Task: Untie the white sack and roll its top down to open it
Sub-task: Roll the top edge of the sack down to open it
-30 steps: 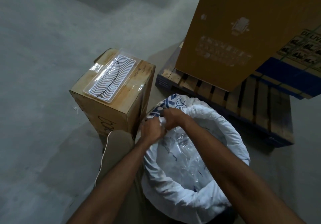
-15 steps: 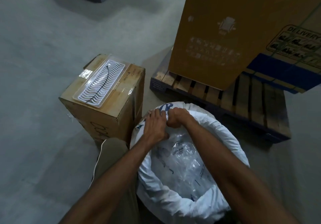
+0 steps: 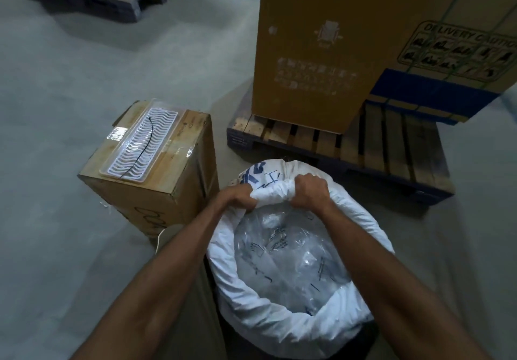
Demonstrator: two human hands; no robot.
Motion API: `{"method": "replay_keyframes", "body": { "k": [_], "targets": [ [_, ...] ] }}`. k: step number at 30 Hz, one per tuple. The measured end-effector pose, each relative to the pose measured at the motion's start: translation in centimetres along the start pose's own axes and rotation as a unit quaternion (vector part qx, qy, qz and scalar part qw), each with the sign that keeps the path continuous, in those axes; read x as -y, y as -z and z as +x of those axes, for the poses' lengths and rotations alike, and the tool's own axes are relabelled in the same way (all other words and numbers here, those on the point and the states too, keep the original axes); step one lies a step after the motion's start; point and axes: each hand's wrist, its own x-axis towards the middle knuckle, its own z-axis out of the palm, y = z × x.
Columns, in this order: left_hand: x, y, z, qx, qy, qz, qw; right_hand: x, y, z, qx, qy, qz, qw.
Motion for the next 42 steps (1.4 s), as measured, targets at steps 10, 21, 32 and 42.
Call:
{"method": "replay_keyframes", "body": {
  "k": [10,21,32,42],
  "targets": [
    [-7.3,-4.6,0.3,-0.258,-0.089,0.104,0.956,-0.8,5.4,-0.4,0.307,-0.009,0.056,0.950],
    [-7.6,-0.4,0.5,0.005,0.001,0.093,0.996,-1.0,-1.8,-6.2,-0.036,-0.035,0.093,0.994],
    [-8.6,-6.6,2.6,-0.294,-0.076,0.138,0.943,-3.2,1.3,-1.6,0.192,-0.017,0.134,0.972],
    [-8.3,1.6,5.5,0.043,-0.030,0.029,0.998,-5.6,-3.9,-4.7,-0.044,-0.040,0.104,0.993]
  ]
}}
